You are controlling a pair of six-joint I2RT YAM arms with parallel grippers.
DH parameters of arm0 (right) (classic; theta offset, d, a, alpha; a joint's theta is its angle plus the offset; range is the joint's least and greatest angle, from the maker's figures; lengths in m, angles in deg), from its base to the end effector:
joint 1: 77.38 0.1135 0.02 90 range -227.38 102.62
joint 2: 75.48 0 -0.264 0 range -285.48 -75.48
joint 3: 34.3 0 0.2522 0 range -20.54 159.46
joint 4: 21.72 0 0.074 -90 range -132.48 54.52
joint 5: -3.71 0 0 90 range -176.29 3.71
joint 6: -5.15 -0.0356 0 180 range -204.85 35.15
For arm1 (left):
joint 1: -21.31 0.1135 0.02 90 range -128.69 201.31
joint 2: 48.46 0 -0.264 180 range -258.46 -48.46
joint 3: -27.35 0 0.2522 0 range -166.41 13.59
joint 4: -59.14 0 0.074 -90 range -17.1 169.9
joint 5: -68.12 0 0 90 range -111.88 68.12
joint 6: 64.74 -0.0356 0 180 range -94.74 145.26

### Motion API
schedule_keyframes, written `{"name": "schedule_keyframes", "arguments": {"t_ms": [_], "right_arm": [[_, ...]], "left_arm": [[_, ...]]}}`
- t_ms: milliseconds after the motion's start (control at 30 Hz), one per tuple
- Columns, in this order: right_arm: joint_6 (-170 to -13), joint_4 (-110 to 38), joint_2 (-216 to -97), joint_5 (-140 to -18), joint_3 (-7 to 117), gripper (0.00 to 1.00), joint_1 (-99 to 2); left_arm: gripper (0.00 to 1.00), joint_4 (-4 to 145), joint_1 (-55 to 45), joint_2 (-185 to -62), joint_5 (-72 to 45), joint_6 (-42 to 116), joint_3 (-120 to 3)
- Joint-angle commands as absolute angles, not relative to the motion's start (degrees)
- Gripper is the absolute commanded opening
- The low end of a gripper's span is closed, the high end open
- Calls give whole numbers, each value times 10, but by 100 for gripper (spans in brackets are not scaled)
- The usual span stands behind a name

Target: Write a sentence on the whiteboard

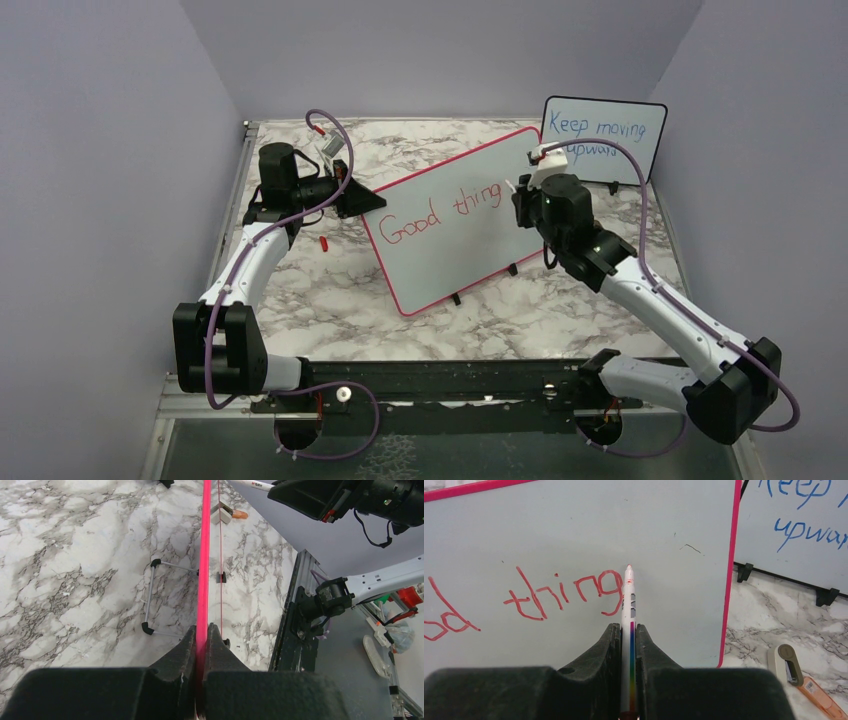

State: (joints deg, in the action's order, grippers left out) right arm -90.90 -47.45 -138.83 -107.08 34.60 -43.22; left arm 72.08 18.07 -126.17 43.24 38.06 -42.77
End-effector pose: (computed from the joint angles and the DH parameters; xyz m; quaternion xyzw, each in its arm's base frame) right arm 0.2167 0.1318 0.3368 -0.0957 0.8075 0.0545 0.5795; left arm 0.2948 -0.0490 0.3069 0.2479 0.7158 -0.5050 0.4138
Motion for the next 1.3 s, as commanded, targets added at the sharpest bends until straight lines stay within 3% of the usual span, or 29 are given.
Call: {"name": "schedule_keyframes", "arguments": {"t_ms": [0, 1267], "right_arm": [[-899, -444, -1405, -1072, 370, 1, -439], [-905, -448, -1426, -1011, 369, 1, -449]], "left_arm": [[0, 761, 161, -1277, 418, 335, -417], [0, 760, 162, -1278, 420, 336, -418]]}}
